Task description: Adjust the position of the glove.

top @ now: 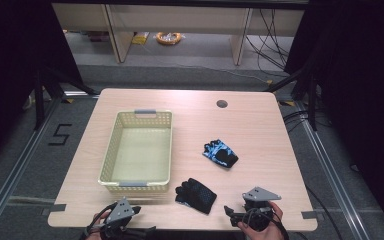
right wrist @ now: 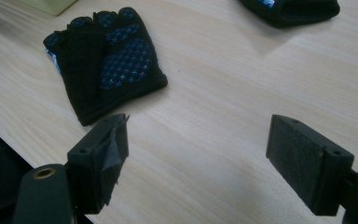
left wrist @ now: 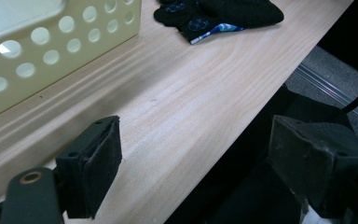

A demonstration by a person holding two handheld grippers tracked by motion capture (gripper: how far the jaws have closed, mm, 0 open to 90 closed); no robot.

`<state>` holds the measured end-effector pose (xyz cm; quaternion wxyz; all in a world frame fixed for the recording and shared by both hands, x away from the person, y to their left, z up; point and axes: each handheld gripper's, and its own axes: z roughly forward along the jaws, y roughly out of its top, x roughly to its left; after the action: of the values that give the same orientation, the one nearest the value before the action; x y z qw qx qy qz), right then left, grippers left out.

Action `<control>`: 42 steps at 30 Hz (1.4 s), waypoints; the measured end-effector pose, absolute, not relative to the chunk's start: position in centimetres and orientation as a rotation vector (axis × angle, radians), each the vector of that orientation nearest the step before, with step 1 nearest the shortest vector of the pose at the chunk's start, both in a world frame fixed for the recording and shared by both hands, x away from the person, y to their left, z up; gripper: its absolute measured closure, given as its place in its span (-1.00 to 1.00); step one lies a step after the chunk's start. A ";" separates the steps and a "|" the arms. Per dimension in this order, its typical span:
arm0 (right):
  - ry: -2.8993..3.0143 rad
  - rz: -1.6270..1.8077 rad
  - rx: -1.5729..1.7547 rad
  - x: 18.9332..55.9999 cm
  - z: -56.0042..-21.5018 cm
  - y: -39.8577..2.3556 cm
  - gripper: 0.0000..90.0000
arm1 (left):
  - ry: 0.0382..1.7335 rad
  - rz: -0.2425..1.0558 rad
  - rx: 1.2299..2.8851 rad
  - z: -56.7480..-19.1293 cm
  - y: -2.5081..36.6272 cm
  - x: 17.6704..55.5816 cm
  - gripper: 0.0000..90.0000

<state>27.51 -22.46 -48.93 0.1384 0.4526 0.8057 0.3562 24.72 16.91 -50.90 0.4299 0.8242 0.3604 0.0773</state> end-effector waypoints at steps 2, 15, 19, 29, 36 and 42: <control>2.328 1.027 1.307 27.5 -48.9 -22.4 -0.49 | 0.897 0.192 2.062 -50.9 16.9 24.7 -0.62; 2.336 1.034 1.253 27.8 -49.1 -22.5 -0.32 | 0.847 0.217 2.083 -50.6 16.3 24.9 -0.59; 2.340 1.037 1.267 27.8 -48.9 -22.2 -0.21 | 0.792 0.214 2.075 -50.5 14.9 25.1 -0.51; 2.360 1.060 1.245 28.7 -48.5 -21.2 -0.01 | 0.719 0.216 2.097 -49.9 11.1 27.7 -0.43; 2.378 1.055 1.252 29.6 -48.7 -20.6 0.04 | 0.686 0.238 2.177 -50.1 9.7 29.5 -0.49; 2.408 1.038 1.226 30.7 -49.0 -19.7 0.05 | 0.677 0.230 2.201 -50.7 8.0 30.3 -0.57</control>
<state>30.70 -19.66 -49.03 0.1232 0.4204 0.8255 0.3558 30.26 8.02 -50.70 0.4019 0.8709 0.2679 0.0911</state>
